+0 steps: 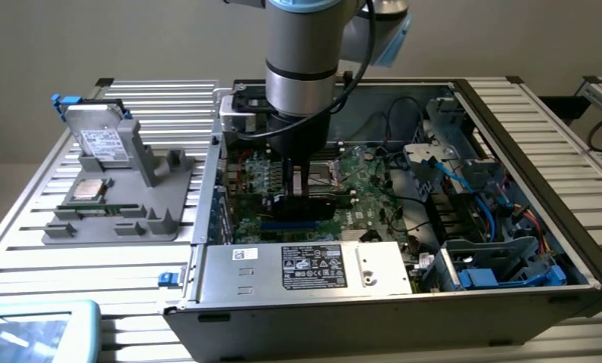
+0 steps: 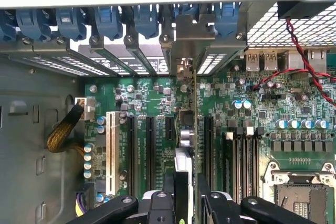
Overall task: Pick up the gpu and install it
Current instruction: 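Insert the gpu into the slot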
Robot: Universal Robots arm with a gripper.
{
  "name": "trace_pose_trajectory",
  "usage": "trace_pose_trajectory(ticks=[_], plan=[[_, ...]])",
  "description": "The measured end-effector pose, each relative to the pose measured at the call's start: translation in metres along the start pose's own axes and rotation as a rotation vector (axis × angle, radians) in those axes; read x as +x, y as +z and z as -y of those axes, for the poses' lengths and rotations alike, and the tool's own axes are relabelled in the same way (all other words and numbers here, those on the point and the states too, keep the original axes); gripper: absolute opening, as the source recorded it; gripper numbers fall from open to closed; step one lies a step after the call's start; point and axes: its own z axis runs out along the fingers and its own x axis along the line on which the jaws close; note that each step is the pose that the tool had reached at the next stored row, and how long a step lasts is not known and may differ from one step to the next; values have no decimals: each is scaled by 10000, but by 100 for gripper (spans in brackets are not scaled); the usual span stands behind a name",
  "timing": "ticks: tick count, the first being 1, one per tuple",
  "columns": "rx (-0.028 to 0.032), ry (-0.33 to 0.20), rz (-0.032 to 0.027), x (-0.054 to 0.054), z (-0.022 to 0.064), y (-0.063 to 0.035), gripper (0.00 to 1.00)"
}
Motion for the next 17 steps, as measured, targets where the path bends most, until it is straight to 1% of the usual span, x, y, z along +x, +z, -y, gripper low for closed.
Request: trace_pose_trajectory(ticks=[3,6,10,17], plan=[[-34,-2,-8,-2,0,3,27],[-55,-3,-8,-2,0,6,27],[-56,-2,2,-3,0,6,27],[-57,-2,2,-5,3,9,27]])
